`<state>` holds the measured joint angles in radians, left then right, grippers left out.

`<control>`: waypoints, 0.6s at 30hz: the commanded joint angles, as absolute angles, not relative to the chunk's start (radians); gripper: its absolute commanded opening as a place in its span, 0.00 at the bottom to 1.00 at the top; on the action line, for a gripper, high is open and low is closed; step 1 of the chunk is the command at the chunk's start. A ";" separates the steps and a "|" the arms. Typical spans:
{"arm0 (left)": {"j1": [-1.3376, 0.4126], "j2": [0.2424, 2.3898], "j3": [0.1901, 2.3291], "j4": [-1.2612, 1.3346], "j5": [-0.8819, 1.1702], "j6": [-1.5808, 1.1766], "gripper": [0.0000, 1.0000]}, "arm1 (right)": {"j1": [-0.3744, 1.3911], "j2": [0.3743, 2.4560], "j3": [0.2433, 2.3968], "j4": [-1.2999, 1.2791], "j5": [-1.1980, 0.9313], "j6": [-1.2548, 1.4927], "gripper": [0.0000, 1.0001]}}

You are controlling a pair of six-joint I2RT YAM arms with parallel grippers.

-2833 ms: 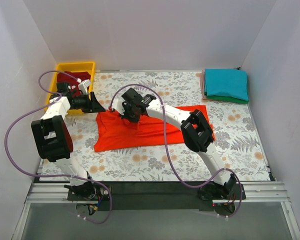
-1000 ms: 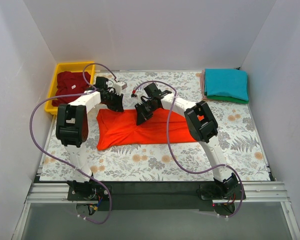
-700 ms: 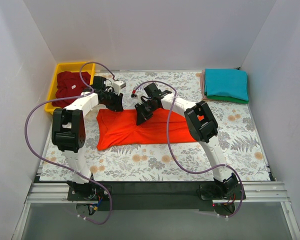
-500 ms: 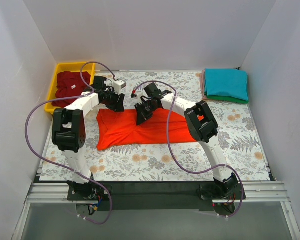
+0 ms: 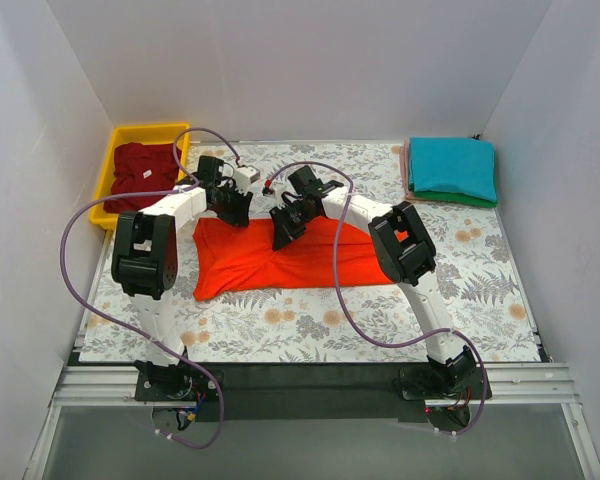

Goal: Fold and stack the t-shirts
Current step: Fold the tshirt

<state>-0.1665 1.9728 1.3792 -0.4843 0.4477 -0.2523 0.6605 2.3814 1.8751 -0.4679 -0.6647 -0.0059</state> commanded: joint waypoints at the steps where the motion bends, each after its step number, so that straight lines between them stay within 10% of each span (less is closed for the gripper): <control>1: -0.167 1.956 1.419 -0.445 0.416 -0.253 0.20 | 0.661 2.372 1.861 -0.465 -0.637 -0.014 0.16; 5: -0.167 1.933 1.399 -0.408 0.384 -0.256 0.00 | 0.660 2.376 1.861 -0.465 -0.637 -0.012 0.16; 18: -0.167 1.867 1.356 -0.373 0.396 -0.253 0.00 | 0.660 2.370 1.852 -0.466 -0.627 -0.012 0.15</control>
